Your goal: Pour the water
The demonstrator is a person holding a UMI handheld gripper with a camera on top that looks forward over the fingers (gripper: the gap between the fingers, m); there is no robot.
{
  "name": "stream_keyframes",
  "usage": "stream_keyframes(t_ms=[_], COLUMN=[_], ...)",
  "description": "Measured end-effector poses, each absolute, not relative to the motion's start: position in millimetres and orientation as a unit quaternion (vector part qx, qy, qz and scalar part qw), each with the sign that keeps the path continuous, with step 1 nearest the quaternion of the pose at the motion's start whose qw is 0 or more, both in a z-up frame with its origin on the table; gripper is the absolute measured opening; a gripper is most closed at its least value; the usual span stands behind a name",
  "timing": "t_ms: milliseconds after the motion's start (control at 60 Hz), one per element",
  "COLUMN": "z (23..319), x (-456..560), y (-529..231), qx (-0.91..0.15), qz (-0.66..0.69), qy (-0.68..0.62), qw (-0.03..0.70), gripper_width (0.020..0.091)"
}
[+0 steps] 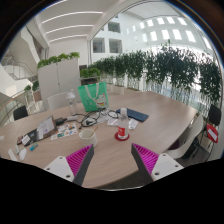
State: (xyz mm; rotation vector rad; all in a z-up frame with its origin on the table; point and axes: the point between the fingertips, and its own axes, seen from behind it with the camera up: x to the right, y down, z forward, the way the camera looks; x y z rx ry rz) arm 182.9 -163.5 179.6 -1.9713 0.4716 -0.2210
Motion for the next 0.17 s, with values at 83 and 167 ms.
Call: stream_keyframes(t_ms=[83, 167], z=[192.9, 201.4], x=[169.2, 155.5], y=[-188.5, -203.2], qx=[-0.826, -0.829], qz=[-0.103, -0.101], qy=[0.187, 0.181], qw=[0.521, 0.519], gripper_width=[0.0835, 0.0835])
